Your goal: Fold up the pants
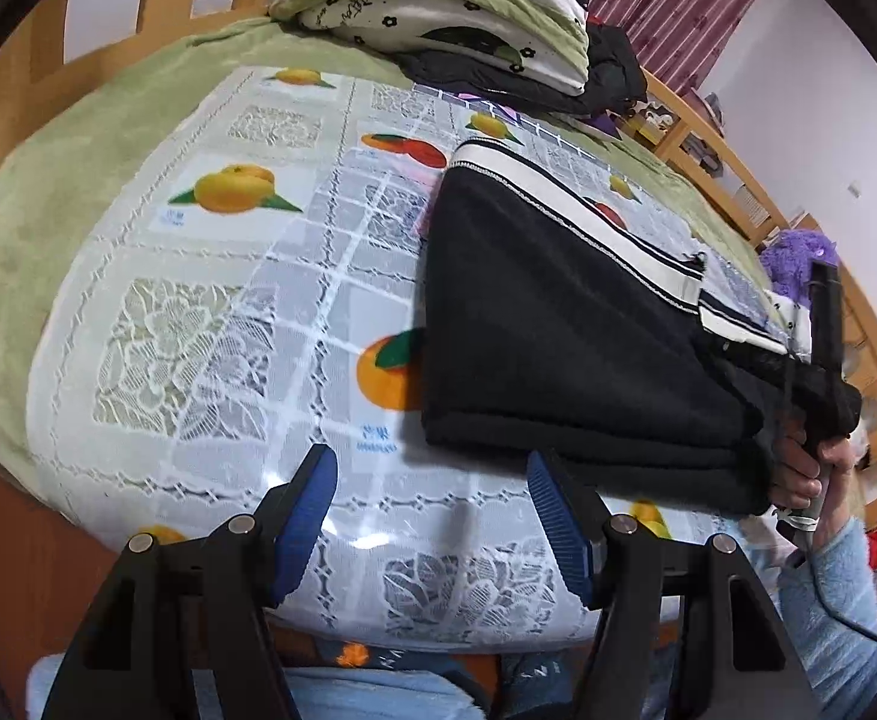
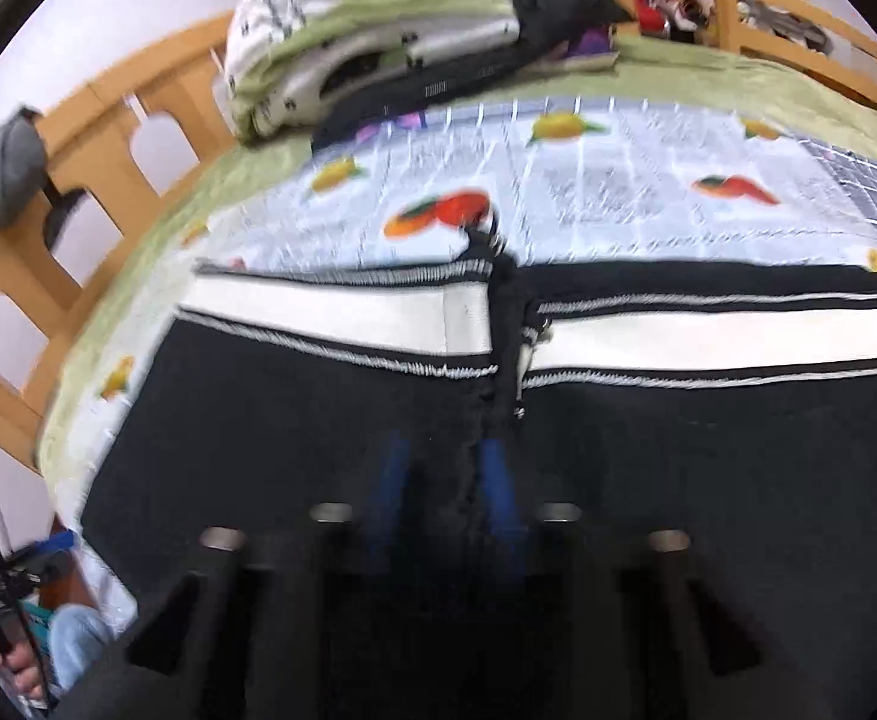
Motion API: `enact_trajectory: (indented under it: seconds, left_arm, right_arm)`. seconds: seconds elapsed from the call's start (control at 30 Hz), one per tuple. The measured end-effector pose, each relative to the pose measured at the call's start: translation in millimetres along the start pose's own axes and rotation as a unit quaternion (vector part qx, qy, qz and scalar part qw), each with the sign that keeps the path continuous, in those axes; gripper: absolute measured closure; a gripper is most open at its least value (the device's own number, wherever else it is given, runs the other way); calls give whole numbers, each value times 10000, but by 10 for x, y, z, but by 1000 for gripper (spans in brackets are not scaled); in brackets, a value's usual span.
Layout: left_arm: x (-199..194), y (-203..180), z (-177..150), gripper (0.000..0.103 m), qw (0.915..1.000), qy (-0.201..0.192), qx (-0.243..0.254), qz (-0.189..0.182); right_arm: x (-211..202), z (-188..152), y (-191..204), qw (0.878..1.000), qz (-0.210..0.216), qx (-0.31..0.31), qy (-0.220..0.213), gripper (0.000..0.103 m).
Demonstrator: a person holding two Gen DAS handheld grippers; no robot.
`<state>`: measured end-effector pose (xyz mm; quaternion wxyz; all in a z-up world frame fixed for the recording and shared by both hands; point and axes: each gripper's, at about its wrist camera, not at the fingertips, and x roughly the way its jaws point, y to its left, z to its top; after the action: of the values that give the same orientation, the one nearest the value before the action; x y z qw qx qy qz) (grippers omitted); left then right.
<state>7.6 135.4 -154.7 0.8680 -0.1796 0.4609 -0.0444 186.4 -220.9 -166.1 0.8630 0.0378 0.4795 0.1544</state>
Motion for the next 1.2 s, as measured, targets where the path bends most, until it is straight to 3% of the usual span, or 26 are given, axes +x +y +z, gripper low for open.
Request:
enact_trajectory:
  seconds: [0.07,0.23,0.53,0.67,0.73,0.87,0.97,1.07,1.13,1.2]
  left_arm:
    - [17,-10,18,39,10000,21,6,28]
    - [45,-66,16,39,10000,75,39,-10]
    - [86,-193,39,39,9997,176,126,-111]
    - [78,-189,52,39,9997,183,104,-124]
    - [93,-175,58,39,9997,201,51,-123]
    - [115,-146,65,39,9996,234,-15,-148]
    - [105,-143,65,39,9997,217,2,-118]
    - [95,-139,74,39,9997,207,-8,-127]
    - [75,-139,74,39,9998,152,41,-103]
    - [70,-122,82,39,9998,111,22,-133]
  right_arm:
    - [121,-48,105,9983,-397,-411,79,98]
    - [-73,-54,-36,9988,-218,-284,-328,97]
    - [186,191,-6,9984,-349,-429,134,76]
    - [78,236,59,9970,-435,-606,-188,76]
    - [67,267,72,9974,-319,-619,-191,76]
    - [196,359,155,9940,-594,-902,-141,76]
    - [327,445,137,9947,-521,-883,-19,76]
    - [428,483,173,9925,-490,-1081,285,93]
    - [317,529,126,9940,-190,-1055,231,96]
    - [108,645,-86,9983,169,-536,-141,96]
